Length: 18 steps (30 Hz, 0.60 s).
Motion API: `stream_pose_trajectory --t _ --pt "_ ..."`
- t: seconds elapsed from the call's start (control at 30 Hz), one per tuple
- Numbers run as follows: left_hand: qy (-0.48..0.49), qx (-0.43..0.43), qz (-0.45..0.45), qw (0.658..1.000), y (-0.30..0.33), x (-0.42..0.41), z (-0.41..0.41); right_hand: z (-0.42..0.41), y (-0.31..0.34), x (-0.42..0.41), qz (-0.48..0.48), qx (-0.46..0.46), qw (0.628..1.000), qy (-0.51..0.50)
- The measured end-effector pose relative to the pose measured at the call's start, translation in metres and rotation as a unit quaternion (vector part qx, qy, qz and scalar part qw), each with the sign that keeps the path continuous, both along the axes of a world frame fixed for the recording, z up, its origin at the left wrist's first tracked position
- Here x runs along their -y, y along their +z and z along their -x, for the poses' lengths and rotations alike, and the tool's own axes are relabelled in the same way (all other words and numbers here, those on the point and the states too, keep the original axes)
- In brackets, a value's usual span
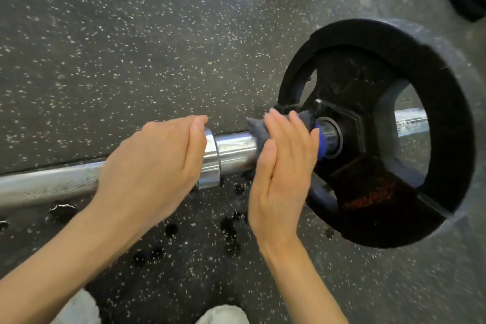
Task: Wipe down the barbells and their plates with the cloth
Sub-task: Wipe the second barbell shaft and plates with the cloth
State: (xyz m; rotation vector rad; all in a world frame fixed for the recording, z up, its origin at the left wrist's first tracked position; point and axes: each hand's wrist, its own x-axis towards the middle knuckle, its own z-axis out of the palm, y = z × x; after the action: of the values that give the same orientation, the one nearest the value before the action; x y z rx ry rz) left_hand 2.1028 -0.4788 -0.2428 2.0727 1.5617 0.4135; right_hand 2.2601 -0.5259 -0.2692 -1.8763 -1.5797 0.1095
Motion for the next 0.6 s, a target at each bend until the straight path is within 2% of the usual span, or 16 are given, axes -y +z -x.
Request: stream_pose_trajectory --t 0.07,0.13,0.2,0.27,0.33,0.43,0.53,0.6 --pt "0.016 0.027 0.006 0.999 -0.002 0.001 -0.001 0.015 0.001 0.011 0.013 0.028 0.996 0.079" --pt "0.022 0.034 0.020 0.999 0.000 0.004 0.001 -0.004 0.003 0.013 0.020 0.084 0.984 0.153" --pt "-0.015 0.005 0.014 1.000 0.005 0.010 -0.001 -0.041 0.003 0.013 0.030 0.098 0.986 0.129" --pt "0.001 0.012 0.000 1.000 0.005 0.013 -0.003 -0.062 0.003 0.015 0.025 0.051 0.997 0.045" --pt "0.015 0.018 -0.010 1.000 0.003 0.019 -0.004 -0.044 0.003 0.021 0.022 0.007 1.000 -0.013" --pt "0.018 0.019 -0.013 1.000 0.004 0.029 -0.004 -0.003 0.004 0.035 0.027 0.012 0.998 0.055" --pt "0.009 0.010 -0.014 1.000 0.002 0.039 -0.004 -0.027 0.008 0.040 0.033 0.101 0.983 0.152" --pt "-0.009 0.002 -0.023 1.000 0.003 0.047 -0.005 -0.055 0.009 0.043 0.034 0.131 0.983 0.121"
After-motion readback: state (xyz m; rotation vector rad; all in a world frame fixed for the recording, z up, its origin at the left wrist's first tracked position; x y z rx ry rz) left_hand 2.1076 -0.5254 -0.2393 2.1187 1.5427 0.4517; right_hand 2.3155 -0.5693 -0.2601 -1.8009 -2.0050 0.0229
